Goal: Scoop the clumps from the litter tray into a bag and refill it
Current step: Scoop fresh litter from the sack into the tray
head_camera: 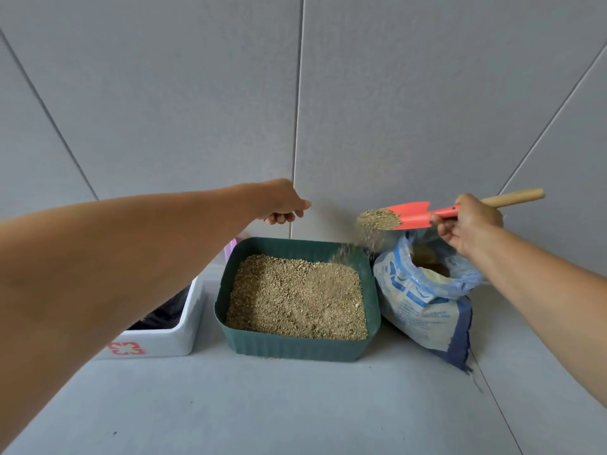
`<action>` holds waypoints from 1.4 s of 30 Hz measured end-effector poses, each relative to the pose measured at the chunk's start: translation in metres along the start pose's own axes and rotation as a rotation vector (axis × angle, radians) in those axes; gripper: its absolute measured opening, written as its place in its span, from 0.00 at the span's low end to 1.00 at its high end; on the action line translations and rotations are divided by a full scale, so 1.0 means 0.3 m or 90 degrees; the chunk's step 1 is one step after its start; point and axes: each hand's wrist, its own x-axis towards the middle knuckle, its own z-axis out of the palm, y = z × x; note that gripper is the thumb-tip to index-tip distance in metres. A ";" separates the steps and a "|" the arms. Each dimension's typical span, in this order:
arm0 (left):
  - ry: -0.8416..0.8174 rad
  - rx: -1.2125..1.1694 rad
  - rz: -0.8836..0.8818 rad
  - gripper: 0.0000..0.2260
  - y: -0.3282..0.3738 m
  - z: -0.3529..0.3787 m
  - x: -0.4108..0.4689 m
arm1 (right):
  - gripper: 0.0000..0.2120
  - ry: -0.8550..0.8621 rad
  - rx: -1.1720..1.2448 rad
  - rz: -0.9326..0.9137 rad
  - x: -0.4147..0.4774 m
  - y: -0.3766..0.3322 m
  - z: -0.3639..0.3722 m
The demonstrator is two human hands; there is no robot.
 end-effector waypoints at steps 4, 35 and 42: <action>-0.009 0.000 -0.003 0.14 0.002 0.005 0.002 | 0.06 0.020 0.003 -0.007 0.014 -0.014 -0.032; 0.075 -0.001 -0.079 0.09 -0.106 -0.088 0.006 | 0.06 -0.325 -0.117 0.098 -0.281 0.179 0.323; 0.055 0.023 -0.082 0.11 -0.103 -0.079 -0.011 | 0.08 -0.262 -0.128 0.064 -0.182 0.091 0.210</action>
